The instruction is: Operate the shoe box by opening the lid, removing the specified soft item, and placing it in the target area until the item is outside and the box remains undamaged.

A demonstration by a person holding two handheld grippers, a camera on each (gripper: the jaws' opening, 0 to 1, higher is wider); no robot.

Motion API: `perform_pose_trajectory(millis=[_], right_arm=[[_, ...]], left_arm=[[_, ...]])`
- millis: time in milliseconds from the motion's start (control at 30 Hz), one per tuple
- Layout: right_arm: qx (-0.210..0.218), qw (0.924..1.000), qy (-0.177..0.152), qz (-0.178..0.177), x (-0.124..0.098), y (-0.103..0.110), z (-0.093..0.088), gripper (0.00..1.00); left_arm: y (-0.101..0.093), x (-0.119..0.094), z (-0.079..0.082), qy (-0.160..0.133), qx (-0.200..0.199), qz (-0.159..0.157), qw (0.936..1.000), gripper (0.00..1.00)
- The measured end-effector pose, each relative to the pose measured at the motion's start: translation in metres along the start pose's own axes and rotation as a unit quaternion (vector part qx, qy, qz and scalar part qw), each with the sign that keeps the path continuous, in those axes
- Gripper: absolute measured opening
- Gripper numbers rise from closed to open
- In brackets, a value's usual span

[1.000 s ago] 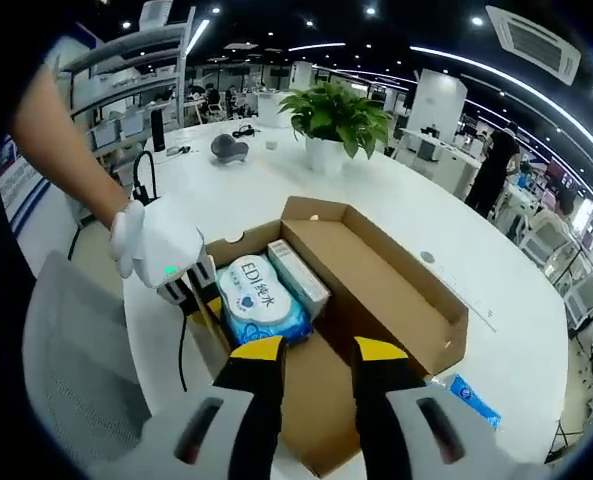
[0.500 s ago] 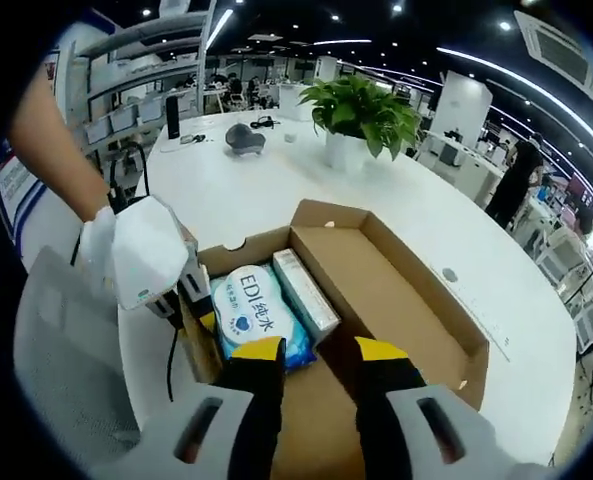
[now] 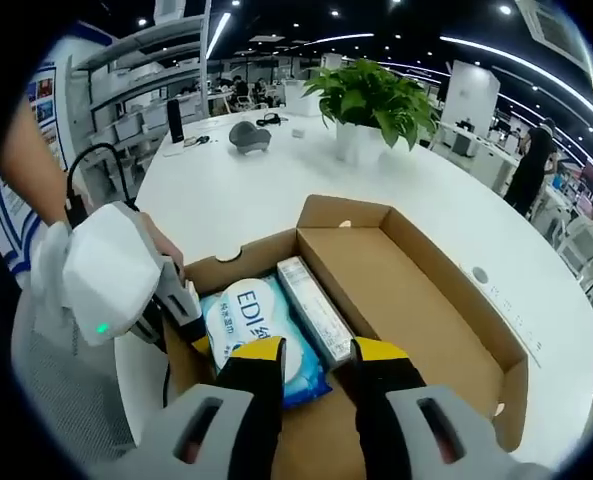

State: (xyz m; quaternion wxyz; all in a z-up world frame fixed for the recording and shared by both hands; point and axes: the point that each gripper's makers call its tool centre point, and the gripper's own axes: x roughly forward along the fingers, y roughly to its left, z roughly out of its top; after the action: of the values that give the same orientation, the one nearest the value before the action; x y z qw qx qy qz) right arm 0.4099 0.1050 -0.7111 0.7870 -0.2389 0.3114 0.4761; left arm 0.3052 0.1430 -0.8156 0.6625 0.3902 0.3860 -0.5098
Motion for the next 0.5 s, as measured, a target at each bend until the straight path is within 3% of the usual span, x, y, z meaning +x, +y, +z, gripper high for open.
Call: perform_pose_trajectory(millis=[267,500], right_arm=[[-0.013,0.9999,0.009,0.002,0.016,0.002,-0.001,0.22],[-0.057,0.9982,0.017,-0.006,0.029,0.000,-0.003,0.22]], left_arm=[[0.000,0.000,0.001,-0.003,0.003,-0.003,1.0000,0.04],[0.001,0.000,0.001,-0.003,0.004,-0.003,1.0000,0.04]])
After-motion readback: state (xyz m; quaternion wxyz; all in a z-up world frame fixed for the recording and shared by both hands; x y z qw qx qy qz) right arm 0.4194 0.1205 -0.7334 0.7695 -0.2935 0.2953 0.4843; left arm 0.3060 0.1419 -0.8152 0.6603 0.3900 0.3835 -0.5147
